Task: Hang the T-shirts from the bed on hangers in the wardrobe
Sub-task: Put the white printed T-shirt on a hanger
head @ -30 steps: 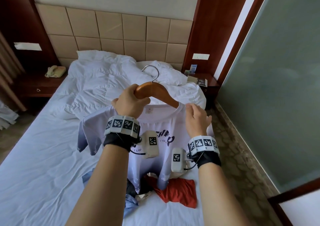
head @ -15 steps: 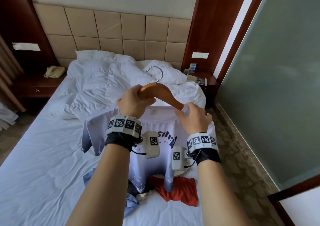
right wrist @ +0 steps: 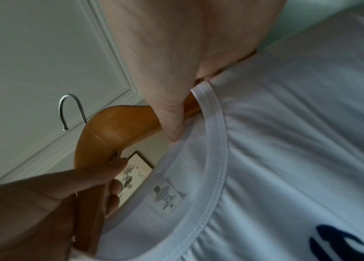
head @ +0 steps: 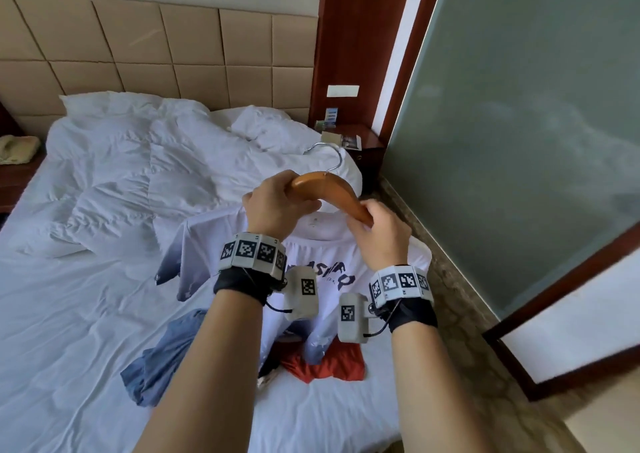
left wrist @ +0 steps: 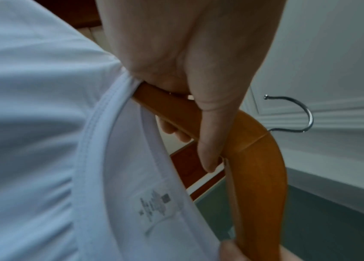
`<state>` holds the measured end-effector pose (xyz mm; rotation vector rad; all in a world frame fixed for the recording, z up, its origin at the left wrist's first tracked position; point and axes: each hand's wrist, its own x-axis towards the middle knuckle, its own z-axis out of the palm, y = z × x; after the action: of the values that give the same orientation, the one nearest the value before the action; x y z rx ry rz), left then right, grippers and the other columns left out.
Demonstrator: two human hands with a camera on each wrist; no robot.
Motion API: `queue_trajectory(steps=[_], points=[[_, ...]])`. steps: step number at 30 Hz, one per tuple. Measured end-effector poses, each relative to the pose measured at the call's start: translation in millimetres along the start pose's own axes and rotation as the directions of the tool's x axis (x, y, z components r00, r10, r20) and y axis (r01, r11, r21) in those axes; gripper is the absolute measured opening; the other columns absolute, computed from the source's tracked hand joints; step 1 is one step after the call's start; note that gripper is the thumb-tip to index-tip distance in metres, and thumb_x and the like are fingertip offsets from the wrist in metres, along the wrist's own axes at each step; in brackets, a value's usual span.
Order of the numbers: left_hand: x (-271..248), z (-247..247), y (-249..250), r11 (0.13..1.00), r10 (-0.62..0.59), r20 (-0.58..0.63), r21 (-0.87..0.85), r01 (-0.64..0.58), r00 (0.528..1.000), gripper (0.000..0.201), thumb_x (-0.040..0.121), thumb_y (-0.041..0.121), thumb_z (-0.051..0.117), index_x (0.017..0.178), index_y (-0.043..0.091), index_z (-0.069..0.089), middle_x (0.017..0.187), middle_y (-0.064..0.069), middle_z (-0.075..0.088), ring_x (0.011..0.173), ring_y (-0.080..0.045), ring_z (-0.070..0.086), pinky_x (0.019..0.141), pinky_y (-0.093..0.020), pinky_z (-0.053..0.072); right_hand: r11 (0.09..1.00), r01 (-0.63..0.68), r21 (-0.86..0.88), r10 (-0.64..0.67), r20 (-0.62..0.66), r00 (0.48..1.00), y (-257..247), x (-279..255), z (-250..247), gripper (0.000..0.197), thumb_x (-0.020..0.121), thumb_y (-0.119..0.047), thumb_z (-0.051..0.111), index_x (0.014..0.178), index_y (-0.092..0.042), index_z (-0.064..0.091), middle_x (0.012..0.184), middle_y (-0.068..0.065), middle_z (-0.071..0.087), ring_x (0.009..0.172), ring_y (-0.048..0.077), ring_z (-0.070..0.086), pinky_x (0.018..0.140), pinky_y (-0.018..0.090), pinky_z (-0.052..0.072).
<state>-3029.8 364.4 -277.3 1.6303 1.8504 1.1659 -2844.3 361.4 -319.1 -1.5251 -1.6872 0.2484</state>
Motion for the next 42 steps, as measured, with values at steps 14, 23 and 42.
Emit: queue_trajectory(steps=[14,23,42], points=[[-49,127,100,0.965,0.205,0.177,0.127,-0.229,0.963,0.032,0.081,0.045,0.071,0.103,0.023,0.067,0.096,0.000,0.069,0.094,-0.029,0.064,0.094,-0.049,0.045,0.942,-0.302,-0.147,0.236,-0.349,0.907,111,-53,-187,0.009,0.091,-0.033,0.064,0.093,-0.024,0.065,0.079,-0.008,0.061,0.077,0.017,0.051,0.092,0.043,0.040],[-159,233,232,0.917,0.304,0.394,0.127,-0.379,0.868,0.022,0.085,0.043,0.067,0.081,0.024,0.054,0.069,0.009,0.049,0.085,-0.029,0.059,0.091,-0.046,0.046,0.883,-0.441,-0.162,0.329,-0.455,0.827,192,-135,-349,0.014,0.091,-0.031,0.063,0.083,-0.027,0.052,0.069,-0.006,0.058,0.076,0.022,0.050,0.092,0.043,0.033],[-319,449,522,0.740,0.620,0.577,-0.203,-0.641,0.533,0.037,0.079,0.059,0.069,0.073,0.027,0.053,0.070,0.007,0.055,0.084,-0.025,0.060,0.085,-0.040,0.047,0.667,-0.656,-0.354,0.415,-0.555,0.721,326,-219,-690,0.014,0.093,-0.029,0.059,0.088,-0.016,0.057,0.076,0.000,0.059,0.069,0.023,0.057,0.052,0.027,0.036]])
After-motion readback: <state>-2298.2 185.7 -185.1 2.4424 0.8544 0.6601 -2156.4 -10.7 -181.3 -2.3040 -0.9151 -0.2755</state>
